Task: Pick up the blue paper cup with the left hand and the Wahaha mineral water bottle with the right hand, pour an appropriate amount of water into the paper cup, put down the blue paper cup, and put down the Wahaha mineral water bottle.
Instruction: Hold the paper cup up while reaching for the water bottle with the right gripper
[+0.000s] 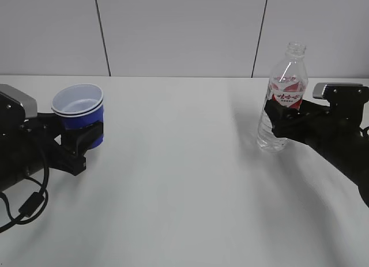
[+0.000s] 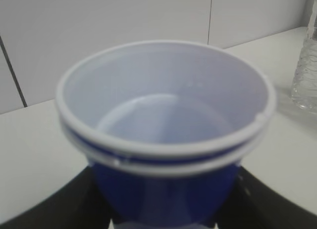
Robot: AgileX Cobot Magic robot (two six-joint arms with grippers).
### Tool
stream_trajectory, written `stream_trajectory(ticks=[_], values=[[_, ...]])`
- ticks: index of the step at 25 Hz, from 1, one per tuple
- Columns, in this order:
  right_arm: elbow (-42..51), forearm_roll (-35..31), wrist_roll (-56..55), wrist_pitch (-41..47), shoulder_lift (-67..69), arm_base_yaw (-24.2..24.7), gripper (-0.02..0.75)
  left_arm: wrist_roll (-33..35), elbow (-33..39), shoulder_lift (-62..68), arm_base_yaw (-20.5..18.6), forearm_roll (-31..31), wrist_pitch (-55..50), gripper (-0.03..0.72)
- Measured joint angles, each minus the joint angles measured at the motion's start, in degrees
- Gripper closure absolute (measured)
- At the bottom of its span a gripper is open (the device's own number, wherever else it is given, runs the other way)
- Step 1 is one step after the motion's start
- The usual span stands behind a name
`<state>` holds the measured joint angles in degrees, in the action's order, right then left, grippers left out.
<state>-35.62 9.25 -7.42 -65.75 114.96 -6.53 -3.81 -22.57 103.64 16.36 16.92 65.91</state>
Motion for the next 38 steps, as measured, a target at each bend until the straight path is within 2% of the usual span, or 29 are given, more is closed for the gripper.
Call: stream_trajectory(ticks=[13, 20, 27, 38], values=[[2.44, -3.48, 1.38, -0.79, 0.00, -0.14, 0.141, 0.00, 0.00, 0.00, 0.00, 0.00, 0.00, 0.261], [2.44, -3.48, 1.46, -0.79, 0.00, -0.14, 0.142, 0.00, 0.00, 0.00, 0.00, 0.00, 0.00, 0.261], [0.92, -0.12, 1.46, -0.24, 0.00, -0.14, 0.144, 0.00, 0.00, 0.00, 0.00, 0.00, 0.00, 0.261], [0.41, -2.03, 1.59, -0.02, 0.09, -0.14, 0.144, 0.00, 0.00, 0.00, 0.00, 0.00, 0.00, 0.261]])
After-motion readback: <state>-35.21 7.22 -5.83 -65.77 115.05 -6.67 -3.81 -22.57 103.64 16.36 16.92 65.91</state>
